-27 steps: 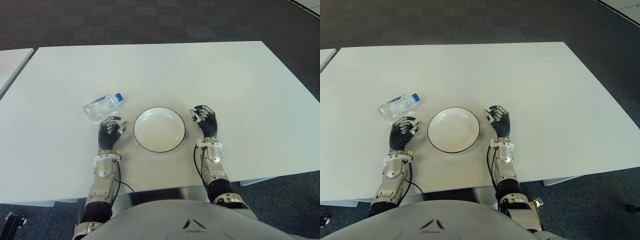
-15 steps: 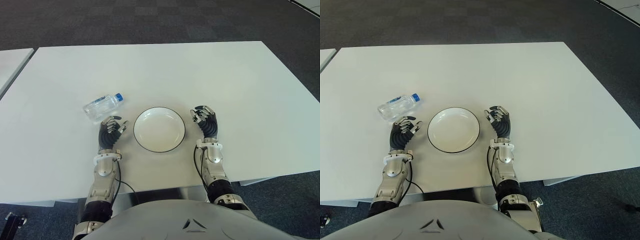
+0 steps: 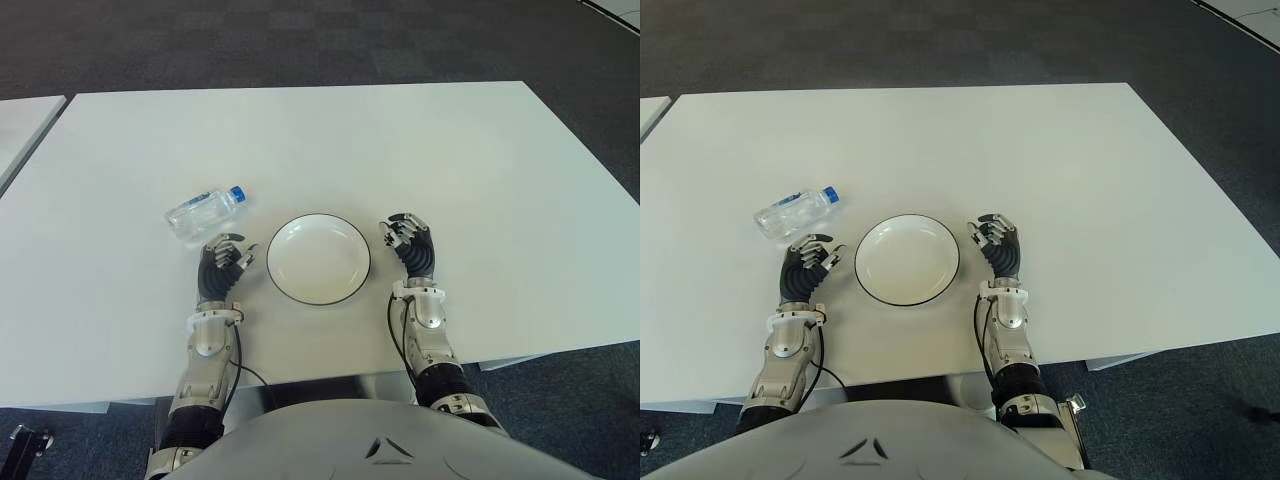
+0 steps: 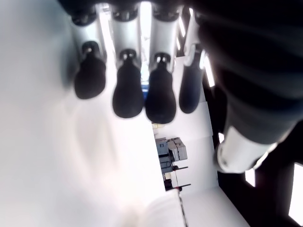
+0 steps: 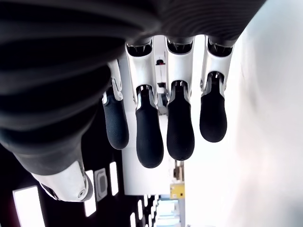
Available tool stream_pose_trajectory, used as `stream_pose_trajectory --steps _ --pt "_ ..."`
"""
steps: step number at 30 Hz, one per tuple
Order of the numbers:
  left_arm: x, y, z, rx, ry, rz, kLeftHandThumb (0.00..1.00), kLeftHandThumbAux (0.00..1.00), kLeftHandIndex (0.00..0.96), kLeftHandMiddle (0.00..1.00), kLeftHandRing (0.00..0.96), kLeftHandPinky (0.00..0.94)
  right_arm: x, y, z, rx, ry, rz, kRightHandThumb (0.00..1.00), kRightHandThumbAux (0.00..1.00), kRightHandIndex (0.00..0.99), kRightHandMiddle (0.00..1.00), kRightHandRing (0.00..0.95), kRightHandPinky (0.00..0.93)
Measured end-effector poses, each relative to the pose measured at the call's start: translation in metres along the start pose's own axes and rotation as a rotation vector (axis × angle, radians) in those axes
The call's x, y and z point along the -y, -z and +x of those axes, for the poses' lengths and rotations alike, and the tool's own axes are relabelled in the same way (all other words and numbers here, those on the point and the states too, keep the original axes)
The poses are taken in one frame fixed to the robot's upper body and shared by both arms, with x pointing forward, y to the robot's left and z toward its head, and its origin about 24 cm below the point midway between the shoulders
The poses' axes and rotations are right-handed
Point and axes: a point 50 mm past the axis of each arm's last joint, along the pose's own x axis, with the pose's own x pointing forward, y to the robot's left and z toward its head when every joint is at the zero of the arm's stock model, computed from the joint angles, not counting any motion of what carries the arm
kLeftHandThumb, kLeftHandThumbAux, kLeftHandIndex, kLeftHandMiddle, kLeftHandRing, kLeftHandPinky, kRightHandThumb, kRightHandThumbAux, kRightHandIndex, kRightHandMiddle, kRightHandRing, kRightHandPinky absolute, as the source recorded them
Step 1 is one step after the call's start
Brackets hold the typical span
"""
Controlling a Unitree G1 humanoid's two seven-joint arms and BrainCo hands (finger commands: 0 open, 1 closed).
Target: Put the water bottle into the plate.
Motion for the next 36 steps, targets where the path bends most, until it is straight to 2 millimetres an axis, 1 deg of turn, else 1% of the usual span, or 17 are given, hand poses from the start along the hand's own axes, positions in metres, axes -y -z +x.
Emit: stream_pose_trajectory --steps 2,6,10,14,16,18,19,20,21,22,23,25,26,27,29,32,36 --pt "-0.004 -0.010 -0.007 0.058 -0.028 0.078 0.707 0.719 0.434 0.736 0.737 0.731 0.000 -0.001 0.000 0.003 0.000 0.000 0.703 0.728 0.433 0.642 0.635 0.630" --pt "-0.007 -0.020 -0.011 0.140 -0.109 0.223 0.707 0.719 0.433 0.733 0.736 0.723 0.001 0.000 -0.001 0.002 0.002 -0.001 0.703 0.728 0.433 0.645 0.639 0.636" --pt "-0.010 -0.023 -0.009 0.186 -0.198 0.396 0.707 0.719 0.432 0.710 0.717 0.690 0.001 0.000 -0.001 -0.007 0.000 -0.001 0.703 0.728 0.433 0.668 0.663 0.663" --pt "-0.014 -0.028 -0.002 0.224 -0.250 0.501 0.707 0.718 0.430 0.681 0.688 0.653 0.000 0.001 -0.002 -0.014 -0.004 -0.001 0.703 0.728 0.434 0.685 0.678 0.675" --pt "-0.017 -0.032 0.003 0.245 -0.267 0.547 0.768 0.700 0.415 0.590 0.619 0.592 0.000 0.001 -0.002 -0.016 -0.009 0.001 0.703 0.728 0.434 0.692 0.684 0.679" --pt "-0.021 -0.035 0.007 0.261 -0.275 0.581 0.800 0.690 0.415 0.534 0.552 0.533 0.000 0.001 -0.002 -0.016 -0.012 0.002 0.703 0.728 0.434 0.696 0.688 0.680" --pt "-0.023 -0.037 0.010 0.270 -0.278 0.603 0.811 0.687 0.418 0.501 0.466 0.455 0.001 0.000 -0.002 -0.015 -0.013 0.003 0.703 0.728 0.434 0.697 0.688 0.677" --pt "-0.025 -0.038 0.012 0.277 -0.281 0.621 0.818 0.685 0.420 0.480 0.410 0.405 0.000 0.000 -0.002 -0.015 -0.014 0.003 0.703 0.728 0.434 0.698 0.688 0.676" --pt "-0.027 -0.040 0.015 0.286 -0.282 0.641 0.820 0.684 0.421 0.472 0.390 0.387 0.000 0.000 -0.002 -0.014 -0.015 0.003 0.703 0.727 0.434 0.698 0.688 0.675" --pt "-0.029 -0.041 0.017 0.293 -0.285 0.653 0.775 0.697 0.414 0.396 0.337 0.336 0.001 0.000 -0.002 -0.014 -0.015 0.003 0.703 0.727 0.434 0.698 0.688 0.674" --pt "-0.030 -0.042 0.019 0.302 -0.286 0.666 0.669 0.710 0.308 0.317 0.273 0.265 0.001 0.000 -0.002 -0.014 -0.014 0.003 0.703 0.727 0.434 0.699 0.687 0.673" --pt "-0.034 -0.045 0.025 0.325 -0.279 0.699 0.571 0.723 0.214 0.249 0.216 0.203 0.001 0.000 -0.003 -0.015 -0.014 0.003 0.703 0.727 0.434 0.700 0.686 0.672" --pt "-0.035 -0.045 0.028 0.336 -0.276 0.716 0.545 0.707 0.162 0.202 0.171 0.138 0.001 0.000 -0.003 -0.015 -0.013 0.003 0.703 0.727 0.434 0.700 0.686 0.670" --pt "-0.037 -0.046 0.032 0.347 -0.271 0.736 0.536 0.701 0.144 0.186 0.154 0.114 0.001 0.000 -0.003 -0.015 -0.013 0.003 0.703 0.727 0.434 0.701 0.686 0.669" --pt "-0.040 -0.047 0.039 0.376 -0.272 0.766 0.555 0.626 0.078 0.098 0.073 0.046 0.001 0.000 -0.003 -0.018 -0.011 0.005 0.703 0.728 0.434 0.699 0.684 0.664" --pt "-0.045 -0.046 0.049 0.408 -0.282 0.812 0.576 0.553 0.033 0.039 0.025 0.015 0.001 0.001 -0.003 -0.024 -0.009 0.005 0.703 0.728 0.434 0.696 0.680 0.662" --pt "-0.047 -0.042 0.059 0.430 -0.290 0.877 0.582 0.461 0.008 0.010 0.006 0.003 0.002 0.001 -0.003 -0.027 -0.006 0.006 0.703 0.728 0.434 0.691 0.677 0.662"
